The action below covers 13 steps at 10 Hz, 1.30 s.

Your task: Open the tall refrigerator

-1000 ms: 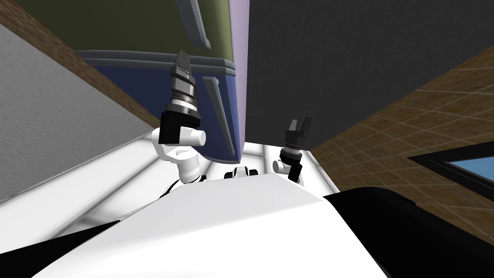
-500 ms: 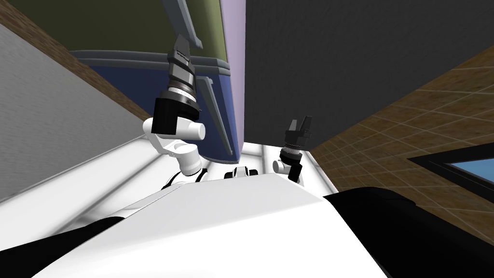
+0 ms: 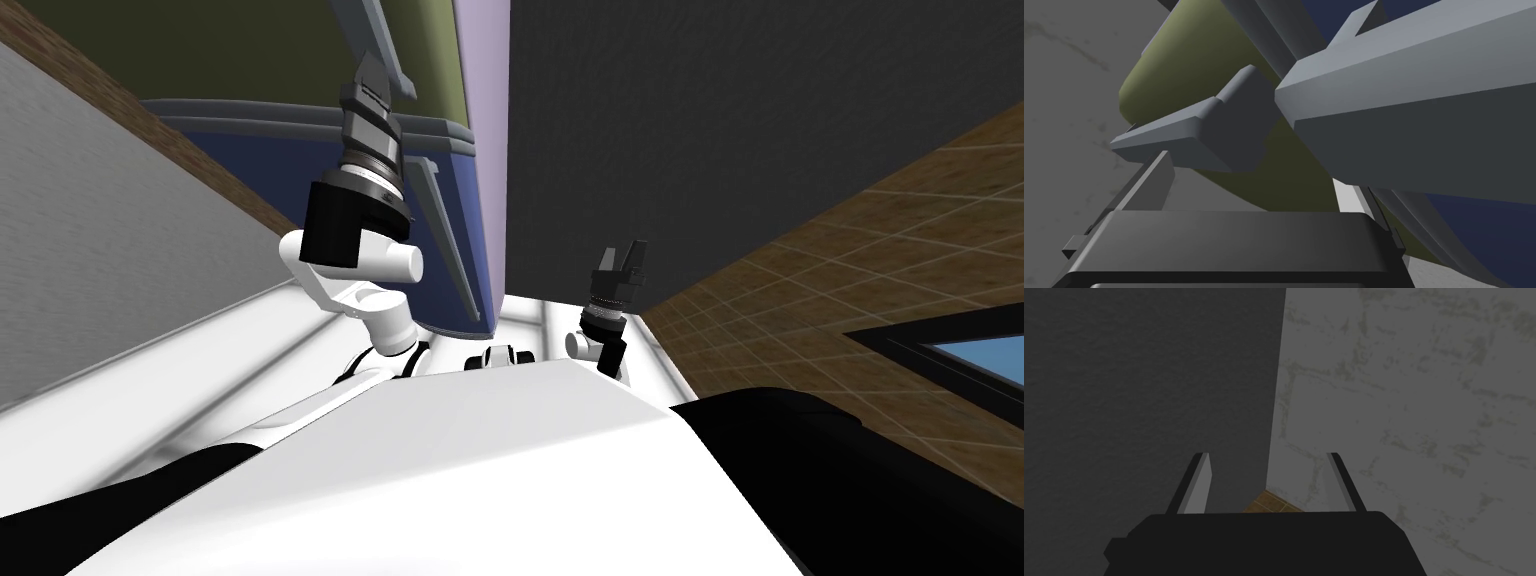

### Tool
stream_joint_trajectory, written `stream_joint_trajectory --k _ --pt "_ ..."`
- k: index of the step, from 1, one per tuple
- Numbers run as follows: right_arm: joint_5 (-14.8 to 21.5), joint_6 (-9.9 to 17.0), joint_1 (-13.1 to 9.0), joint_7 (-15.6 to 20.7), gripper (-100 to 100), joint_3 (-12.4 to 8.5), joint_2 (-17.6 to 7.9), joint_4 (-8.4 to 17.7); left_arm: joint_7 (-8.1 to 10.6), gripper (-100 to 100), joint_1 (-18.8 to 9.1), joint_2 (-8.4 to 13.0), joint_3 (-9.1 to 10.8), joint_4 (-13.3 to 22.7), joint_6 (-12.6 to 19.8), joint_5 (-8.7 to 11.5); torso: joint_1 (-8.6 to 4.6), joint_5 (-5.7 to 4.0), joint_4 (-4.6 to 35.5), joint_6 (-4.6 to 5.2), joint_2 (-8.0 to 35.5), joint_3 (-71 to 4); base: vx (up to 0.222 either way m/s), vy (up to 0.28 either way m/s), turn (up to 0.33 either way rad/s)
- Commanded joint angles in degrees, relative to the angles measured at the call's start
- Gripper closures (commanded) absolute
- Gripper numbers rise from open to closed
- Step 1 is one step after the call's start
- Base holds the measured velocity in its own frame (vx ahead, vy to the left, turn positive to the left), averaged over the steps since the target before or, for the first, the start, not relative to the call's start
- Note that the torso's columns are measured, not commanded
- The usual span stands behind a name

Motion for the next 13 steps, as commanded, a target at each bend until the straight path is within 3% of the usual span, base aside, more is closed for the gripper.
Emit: stream_joint_trajectory --k 1,3,4,5,7,8,9,13 --pt "0.0 0.0 0.0 0.0 0 0.0 0.0 0.0 -0.39 -100 -2.2 0.3 0.33 -0.7 2.9 0.4 0.09 0.04 0.0 -0.03 -0.1 0.0 0.056 0.022 -0.021" --pt "0.0 0.0 0.0 0.0 0 0.0 0.0 0.0 -0.71 -100 -4.0 0.6 0.59 -1.2 5.3 0.7 0.22 0.13 -0.1 -0.11 -0.2 -0.1 0.065 0.01 -0.006" --pt "0.0 0.0 0.0 0.0 0 0.0 0.0 0.0 -0.58 -100 -3.3 0.5 0.45 -1.2 4.4 0.6 0.23 0.11 -0.1 -0.08 -0.3 -0.2 0.025 0.005 0.006" --pt "0.0 0.0 0.0 0.0 0 0.0 0.0 0.0 -0.39 100 -2.2 0.3 0.33 -0.7 2.9 0.4 0.25 0.13 -0.1 -0.08 -0.3 -0.2 -0.034 -0.001 0.009" --pt "0.0 0.0 0.0 0.0 0 0.0 0.0 0.0 -0.08 100 -0.4 0.1 0.07 -0.1 0.6 0.1 0.33 0.2 -0.2 -0.1 -0.3 -0.3 -0.074 -0.019 0.006" --pt "0.0 0.0 0.0 0.0 0 0.0 0.0 0.0 -0.19 100 -0.9 0.0 0.06 -0.4 1.3 0.1 0.27 0.16 -0.1 -0.12 -0.2 -0.2 -0.034 -0.008 0.001" --pt "0.0 0.0 0.0 0.0 0 0.0 0.0 0.0 -1.13 -100 -2.7 1.0 0.02 1.5 2.7 1.1 0.28 0.15 -0.1 -0.13 -0.2 -0.1 -0.032 0.003 -0.029" --pt "0.0 0.0 0.0 0.0 0 0.0 0.0 0.0 -3.08 -100 -6.5 2.8 -0.03 4.9 6.0 3.1 0.44 0.31 -0.3 -0.22 -0.3 -0.2 -0.038 0.005 -0.033"
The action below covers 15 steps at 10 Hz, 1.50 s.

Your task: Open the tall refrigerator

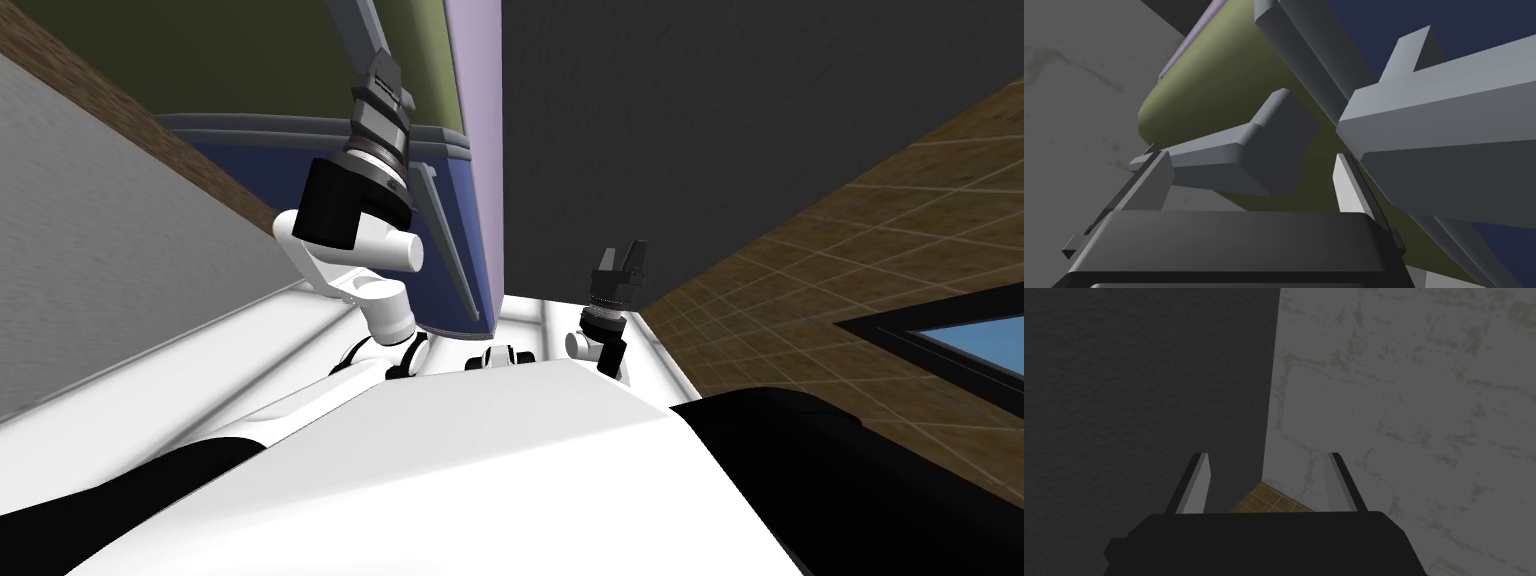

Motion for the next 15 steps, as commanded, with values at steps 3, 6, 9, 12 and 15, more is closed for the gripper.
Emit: stream_joint_trajectory --k 3,6,9,12,15 --pt "0.0 0.0 0.0 0.0 0 0.0 0.0 0.0 -2.85 -100 -5.2 2.6 0.02 4.6 5.2 2.8 0.01 -0.06 0.1 0.07 -0.1 -0.1 -0.042 0.006 -0.027" --pt "0.0 0.0 0.0 0.0 0 0.0 0.0 0.0 -4.87 -100 -9.1 4.5 -0.04 7.6 8.6 4.8 -0.15 -0.14 0.1 0.11 0.0 0.0 -0.041 0.013 -0.032" --pt "0.0 0.0 0.0 0.0 0 0.0 0.0 0.0 -6.95 -100 -13.2 6.5 -0.09 10.8 12.1 6.9 -0.18 -0.16 0.2 0.09 0.2 0.1 -0.041 0.008 -0.036" --pt "0.0 0.0 0.0 0.0 0 0.0 0.0 0.0 -9.12 -100 -17.5 8.6 -0.15 14.5 15.8 9.2 -0.2 -0.16 0.3 0.08 0.3 0.2 -0.051 0.004 -0.037" --pt "0.0 0.0 0.0 0.0 0 0.0 0.0 0.0 -11.36 -100 -21.9 10.7 -0.21 18.8 19.6 11.6 -0.18 -0.16 0.3 0.08 0.3 0.2 -0.049 0.008 -0.038"
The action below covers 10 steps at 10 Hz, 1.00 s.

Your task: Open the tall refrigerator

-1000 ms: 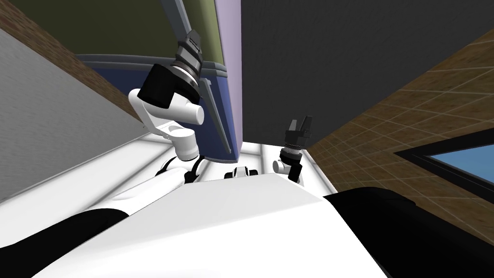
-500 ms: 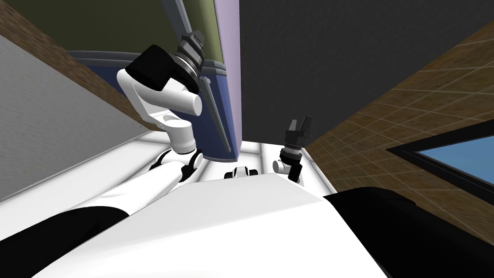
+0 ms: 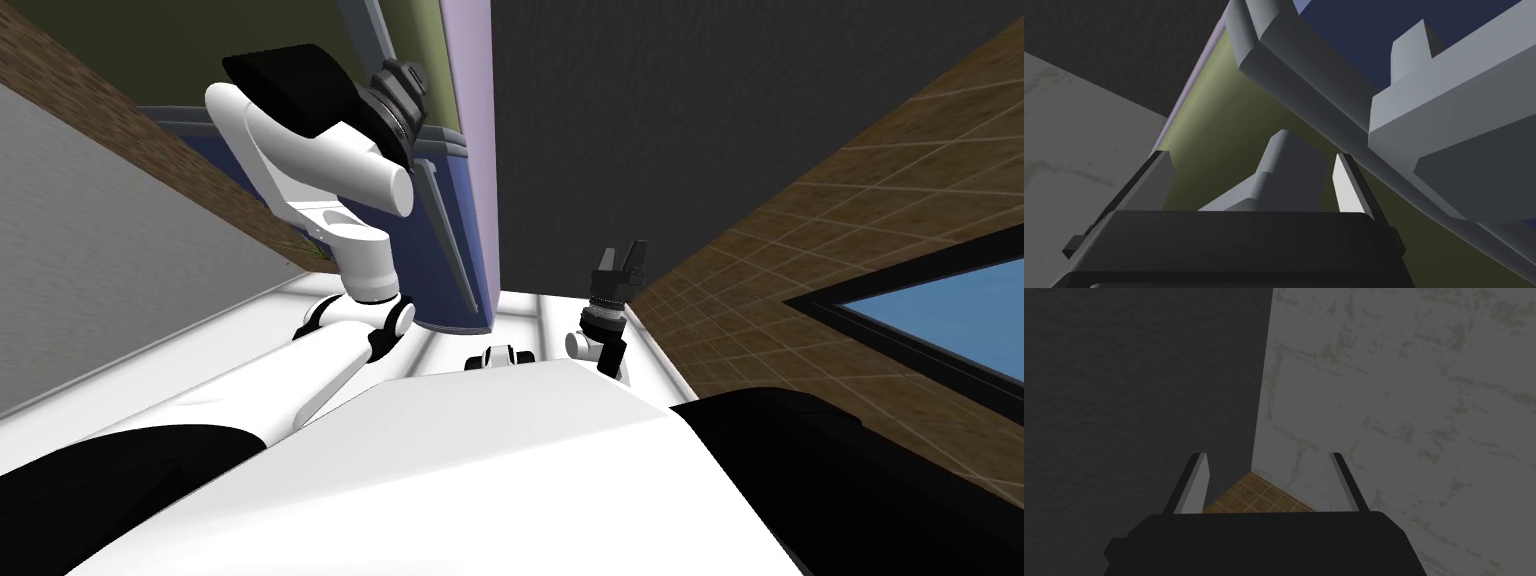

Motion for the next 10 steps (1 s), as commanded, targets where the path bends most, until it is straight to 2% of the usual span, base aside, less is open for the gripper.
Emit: stream_joint_trajectory --k 1,10 --pt "0.0 0.0 0.0 0.0 0 0.0 0.0 0.0 -2.05 -100 -3.7 1.9 -0.05 3.9 3.4 2.2 -0.02 0.0 0.0 0.0 0.0 0.0 -0.053 0.003 -0.041" --pt "0.0 0.0 0.0 0.0 0 0.0 0.0 0.0 -8.14 -100 -15.8 7.9 -0.2 17.5 13.6 9.3 0.05 0.01 0.1 -0.02 0.1 0.0 -0.049 0.007 -0.036"
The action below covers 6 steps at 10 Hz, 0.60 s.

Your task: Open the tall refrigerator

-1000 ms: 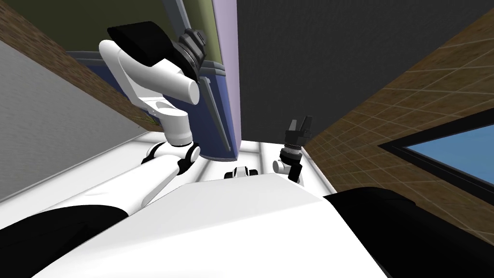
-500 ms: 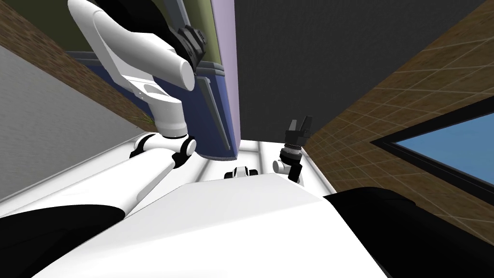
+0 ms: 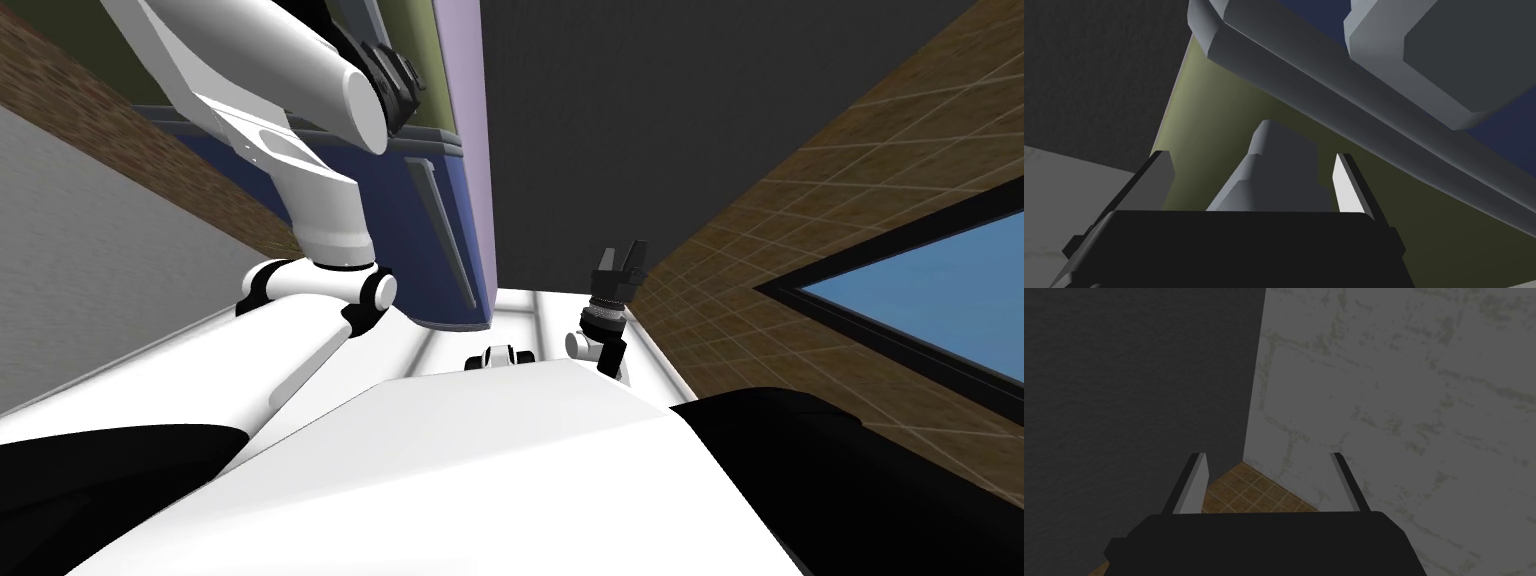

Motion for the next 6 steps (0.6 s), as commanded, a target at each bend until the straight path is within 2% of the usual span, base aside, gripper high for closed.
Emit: stream_joint_trajectory --k 1,6 --pt "0.0 0.0 0.0 0.0 0 0.0 0.0 0.0 -1.6 -100 -3.2 1.5 -0.04 3.5 2.7 1.7 -0.04 -0.01 0.0 0.02 0.0 0.0 -0.045 0.005 -0.03" --pt "0.0 0.0 0.0 0.0 0 0.0 0.0 0.0 -4.27 -100 -8.4 4.1 -0.11 8.9 7.2 4.7 -0.06 -0.01 -0.1 0.02 -0.1 0.0 -0.039 0.002 -0.029"
